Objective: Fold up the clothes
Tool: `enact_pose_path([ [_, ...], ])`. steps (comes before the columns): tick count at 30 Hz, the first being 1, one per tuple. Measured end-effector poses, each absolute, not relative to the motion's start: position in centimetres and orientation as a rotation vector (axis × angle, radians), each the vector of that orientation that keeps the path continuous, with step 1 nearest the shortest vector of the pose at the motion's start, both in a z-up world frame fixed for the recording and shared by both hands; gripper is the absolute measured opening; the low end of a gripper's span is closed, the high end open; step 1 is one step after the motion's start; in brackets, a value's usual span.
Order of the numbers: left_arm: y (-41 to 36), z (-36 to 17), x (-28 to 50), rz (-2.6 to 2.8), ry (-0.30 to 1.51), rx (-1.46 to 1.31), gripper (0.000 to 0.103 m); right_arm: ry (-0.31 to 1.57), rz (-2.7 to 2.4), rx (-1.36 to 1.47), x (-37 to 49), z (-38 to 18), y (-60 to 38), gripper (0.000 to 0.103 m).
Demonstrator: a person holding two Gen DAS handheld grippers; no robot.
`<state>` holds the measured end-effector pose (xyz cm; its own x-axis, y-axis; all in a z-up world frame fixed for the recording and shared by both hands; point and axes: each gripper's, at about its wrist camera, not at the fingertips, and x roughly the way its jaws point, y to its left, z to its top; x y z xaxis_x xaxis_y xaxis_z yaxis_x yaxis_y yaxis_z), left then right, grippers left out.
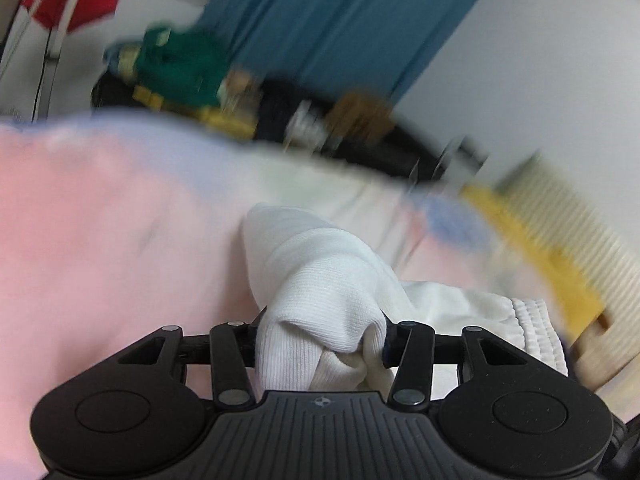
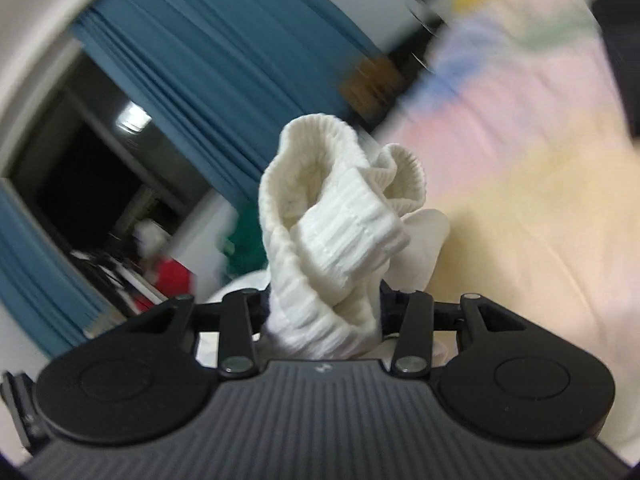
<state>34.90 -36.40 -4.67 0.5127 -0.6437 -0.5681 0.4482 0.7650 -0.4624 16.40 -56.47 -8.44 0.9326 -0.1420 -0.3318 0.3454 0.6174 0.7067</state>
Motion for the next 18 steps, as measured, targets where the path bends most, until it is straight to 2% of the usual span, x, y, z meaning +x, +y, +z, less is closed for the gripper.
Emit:
enact_pose_path([
  [3, -35.8, -7.4, 34.8, -0.650, 0.784, -0.257, 0.059, 0.372, -0.311, 0.900, 16.8, -13.4, -56.6, 0.051],
  [6, -35.7, -7.5, 34.7, -0.643, 0.794, -0.220, 0.061, 0.368, -0.288, 0.896, 16.6, -14.1, -56.3, 0.058],
  [8, -36.0, -6.6, 34.3, -0.631, 0.795, -0.181, 0.064, 0.391, -0.299, 0.932, 16.5, -13.7, -56.4, 0.062],
  [12, -35.6, -3.0, 32.6, -0.601, 0.771, -0.114, 0.064, 0.464, -0.375, 0.970, 14.6, -11.8, -55.8, 0.071],
  [18, -32.5, 4.7, 26.3, -0.614, 0.683, -0.066, 0.064, 0.514, -0.445, 0.815, 10.6, -4.9, -52.8, 0.072],
])
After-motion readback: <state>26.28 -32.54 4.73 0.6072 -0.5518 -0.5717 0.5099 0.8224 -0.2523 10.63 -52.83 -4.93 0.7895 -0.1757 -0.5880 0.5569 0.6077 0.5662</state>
